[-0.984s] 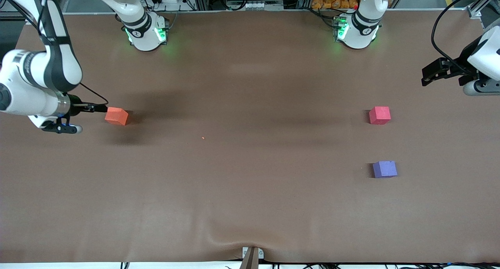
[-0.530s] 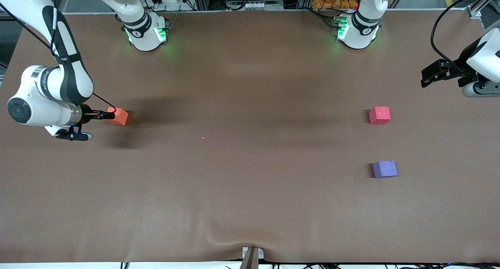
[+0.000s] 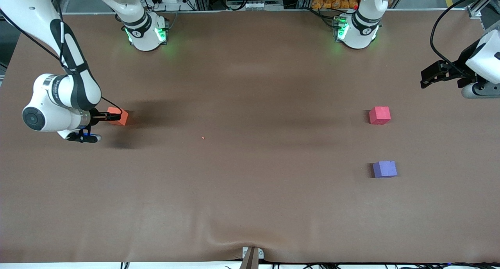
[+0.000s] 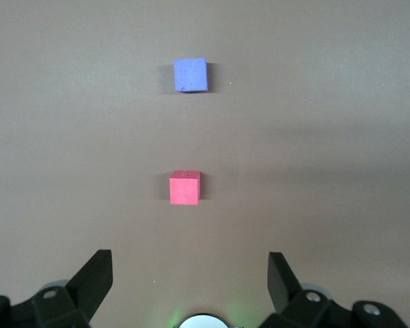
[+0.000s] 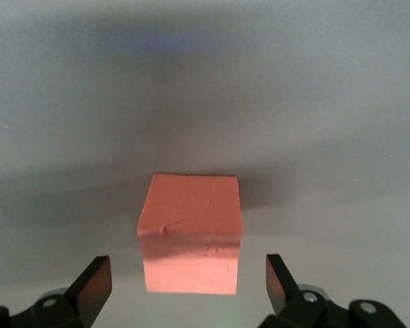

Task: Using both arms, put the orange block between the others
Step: 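Close the right gripper on the orange cube and lift it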

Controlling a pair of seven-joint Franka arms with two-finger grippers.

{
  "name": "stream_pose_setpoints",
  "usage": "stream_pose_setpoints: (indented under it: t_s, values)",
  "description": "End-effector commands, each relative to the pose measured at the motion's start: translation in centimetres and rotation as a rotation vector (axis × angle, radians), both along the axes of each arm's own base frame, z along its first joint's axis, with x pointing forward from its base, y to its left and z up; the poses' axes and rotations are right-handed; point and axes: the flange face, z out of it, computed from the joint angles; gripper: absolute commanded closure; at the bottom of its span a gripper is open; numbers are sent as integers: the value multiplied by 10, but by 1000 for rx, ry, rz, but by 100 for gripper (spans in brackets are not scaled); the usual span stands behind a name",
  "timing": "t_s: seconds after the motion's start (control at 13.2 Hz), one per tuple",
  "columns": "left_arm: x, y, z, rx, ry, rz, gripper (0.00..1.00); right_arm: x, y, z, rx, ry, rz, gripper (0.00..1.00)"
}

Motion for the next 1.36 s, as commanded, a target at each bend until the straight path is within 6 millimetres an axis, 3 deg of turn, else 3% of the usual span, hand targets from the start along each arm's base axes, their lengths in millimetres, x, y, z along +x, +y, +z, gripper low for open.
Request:
stream_pose_setpoints:
  t_s: [0.0, 0.3, 0.45, 0.53, 0.76, 0.91, 1.14, 1.29]
  values:
    - [0, 2, 2, -17, -10, -2, 0, -2, 0, -18, -14, 12, 1, 0]
    - [0, 2, 3, -17, -11, 0, 0, -3, 0, -34, -14, 20, 1, 0]
    - [0, 4, 3, -17, -13, 3, 0, -4, 0, -36, -14, 23, 1, 70]
    - [-1, 3, 4, -17, -15, 1, 0, -3, 0, -35, -14, 22, 1, 100]
    - [-1, 4, 5, -17, -16, 3, 0, 3, 3, -26, -15, 5, 9, 100]
    - [-1, 5, 5, -17, -16, 4, 0, 22, 18, 0, -19, -35, 41, 100]
    - [-1, 4, 4, -17, -15, 3, 0, 62, 58, 45, -22, -59, 116, 100]
    - [-1, 5, 4, -17, -15, 4, 0, 90, 100, 69, -24, -87, 185, 100]
